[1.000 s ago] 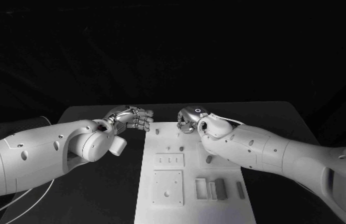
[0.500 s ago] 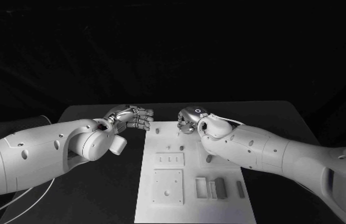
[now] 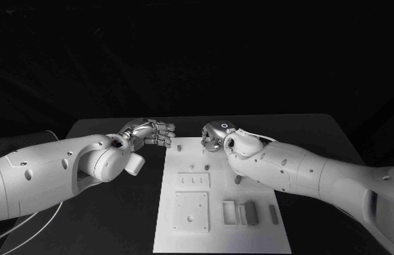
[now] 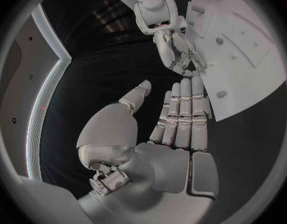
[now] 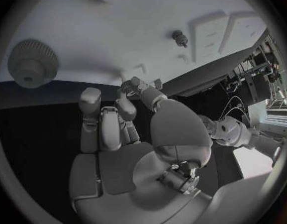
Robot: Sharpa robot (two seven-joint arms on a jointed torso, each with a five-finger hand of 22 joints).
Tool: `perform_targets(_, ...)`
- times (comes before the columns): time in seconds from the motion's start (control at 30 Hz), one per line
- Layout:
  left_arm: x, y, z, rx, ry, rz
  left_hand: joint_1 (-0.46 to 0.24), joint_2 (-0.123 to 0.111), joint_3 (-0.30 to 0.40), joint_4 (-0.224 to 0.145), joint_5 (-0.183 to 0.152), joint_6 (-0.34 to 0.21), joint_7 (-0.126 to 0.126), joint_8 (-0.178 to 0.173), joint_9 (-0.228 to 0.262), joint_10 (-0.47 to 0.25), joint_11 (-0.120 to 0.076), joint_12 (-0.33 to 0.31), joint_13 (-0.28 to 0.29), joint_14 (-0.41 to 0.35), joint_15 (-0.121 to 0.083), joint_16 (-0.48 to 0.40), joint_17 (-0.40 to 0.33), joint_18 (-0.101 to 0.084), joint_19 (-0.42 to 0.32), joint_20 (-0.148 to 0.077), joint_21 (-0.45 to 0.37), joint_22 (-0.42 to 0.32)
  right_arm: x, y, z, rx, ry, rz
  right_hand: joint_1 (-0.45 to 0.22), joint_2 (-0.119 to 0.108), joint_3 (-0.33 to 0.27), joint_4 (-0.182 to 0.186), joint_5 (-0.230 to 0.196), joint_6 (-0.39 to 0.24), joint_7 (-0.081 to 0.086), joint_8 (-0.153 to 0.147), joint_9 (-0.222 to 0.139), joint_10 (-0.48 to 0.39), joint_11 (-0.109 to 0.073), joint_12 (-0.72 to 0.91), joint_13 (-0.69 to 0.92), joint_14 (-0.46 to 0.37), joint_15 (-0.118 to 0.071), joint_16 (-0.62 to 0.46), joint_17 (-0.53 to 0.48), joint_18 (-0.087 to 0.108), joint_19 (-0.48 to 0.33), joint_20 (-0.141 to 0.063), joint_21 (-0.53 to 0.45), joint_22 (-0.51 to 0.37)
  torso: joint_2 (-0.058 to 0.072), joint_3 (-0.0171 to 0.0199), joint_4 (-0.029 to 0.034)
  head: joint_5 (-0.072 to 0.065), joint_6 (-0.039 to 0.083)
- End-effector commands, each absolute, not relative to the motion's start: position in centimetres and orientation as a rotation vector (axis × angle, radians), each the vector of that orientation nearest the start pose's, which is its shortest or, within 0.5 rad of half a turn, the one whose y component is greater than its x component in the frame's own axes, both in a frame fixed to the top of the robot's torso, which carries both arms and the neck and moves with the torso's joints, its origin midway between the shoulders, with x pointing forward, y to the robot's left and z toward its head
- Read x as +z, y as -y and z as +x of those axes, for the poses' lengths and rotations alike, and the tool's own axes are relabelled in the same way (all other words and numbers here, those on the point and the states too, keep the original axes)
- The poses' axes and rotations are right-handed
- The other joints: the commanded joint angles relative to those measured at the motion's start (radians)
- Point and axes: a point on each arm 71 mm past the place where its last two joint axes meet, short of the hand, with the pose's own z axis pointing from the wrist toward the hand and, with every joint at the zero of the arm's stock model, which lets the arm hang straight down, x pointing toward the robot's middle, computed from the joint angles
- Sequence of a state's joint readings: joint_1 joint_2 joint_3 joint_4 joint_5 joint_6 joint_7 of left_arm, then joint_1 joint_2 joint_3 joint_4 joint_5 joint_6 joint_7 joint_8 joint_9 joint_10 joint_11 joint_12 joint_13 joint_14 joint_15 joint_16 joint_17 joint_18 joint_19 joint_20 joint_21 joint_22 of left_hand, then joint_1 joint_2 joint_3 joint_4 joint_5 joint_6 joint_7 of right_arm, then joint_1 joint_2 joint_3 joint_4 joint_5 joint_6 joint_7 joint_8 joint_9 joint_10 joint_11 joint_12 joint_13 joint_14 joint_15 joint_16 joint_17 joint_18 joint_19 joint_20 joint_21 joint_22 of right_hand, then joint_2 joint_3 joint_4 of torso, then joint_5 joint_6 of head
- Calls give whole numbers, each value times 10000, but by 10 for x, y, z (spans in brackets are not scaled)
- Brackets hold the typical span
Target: Assemble the parts on the task board
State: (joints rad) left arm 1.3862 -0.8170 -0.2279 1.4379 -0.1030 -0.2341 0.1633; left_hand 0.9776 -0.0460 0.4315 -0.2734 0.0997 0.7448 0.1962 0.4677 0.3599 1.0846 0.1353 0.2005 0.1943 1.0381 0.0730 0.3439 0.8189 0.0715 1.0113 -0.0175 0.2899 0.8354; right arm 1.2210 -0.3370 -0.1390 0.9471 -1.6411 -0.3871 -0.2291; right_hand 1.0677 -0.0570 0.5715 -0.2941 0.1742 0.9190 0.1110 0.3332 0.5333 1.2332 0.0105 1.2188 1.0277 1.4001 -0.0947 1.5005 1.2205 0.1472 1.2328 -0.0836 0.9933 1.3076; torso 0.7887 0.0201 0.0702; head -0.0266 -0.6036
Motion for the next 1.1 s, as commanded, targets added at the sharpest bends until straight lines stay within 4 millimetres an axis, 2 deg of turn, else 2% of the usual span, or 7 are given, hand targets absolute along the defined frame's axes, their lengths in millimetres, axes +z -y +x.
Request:
perform_targets(0.03,-171,-218,510,-13347,-17188,-9804,-11,16,-32,-46,-29,-12,-4,-34,16,-59,32,-42,12,39,18,-44,18,105,-5,-67,-41,11,-224,102,563,3423,-15841,-2952,5,-140,50,19,-59,81,80,10,1,-13,-33,-65,-9,-61,-6,-13,-16,1146,24,-12,-12,168,15,-5,19,-4,-18)
perform_targets(0.53,-171,-218,511,-13331,-17176,-9805,-9,18,-31,-45,-29,-10,-6,-39,25,-56,32,-50,20,43,19,-57,33,104,-5,-67,-42,14,-224,104,563,3331,-15778,-2884,35,-157,51,25,-81,89,81,5,6,-4,-32,-66,-6,-59,-3,-15,-18,1146,19,-3,-17,169,-4,3,-23,16,-89)
perform_targets(1.1,-171,-218,512,-13323,-17179,-9804,-6,20,-30,-46,-29,-7,-10,-43,35,-53,32,-57,29,47,18,-71,48,104,-5,-67,-44,16,-223,102,563,3443,-15574,-2789,12,-97,50,44,-63,115,79,6,14,8,-33,-72,-11,-62,-1,-18,-36,1146,23,15,-21,168,-10,6,-9,15,-80)
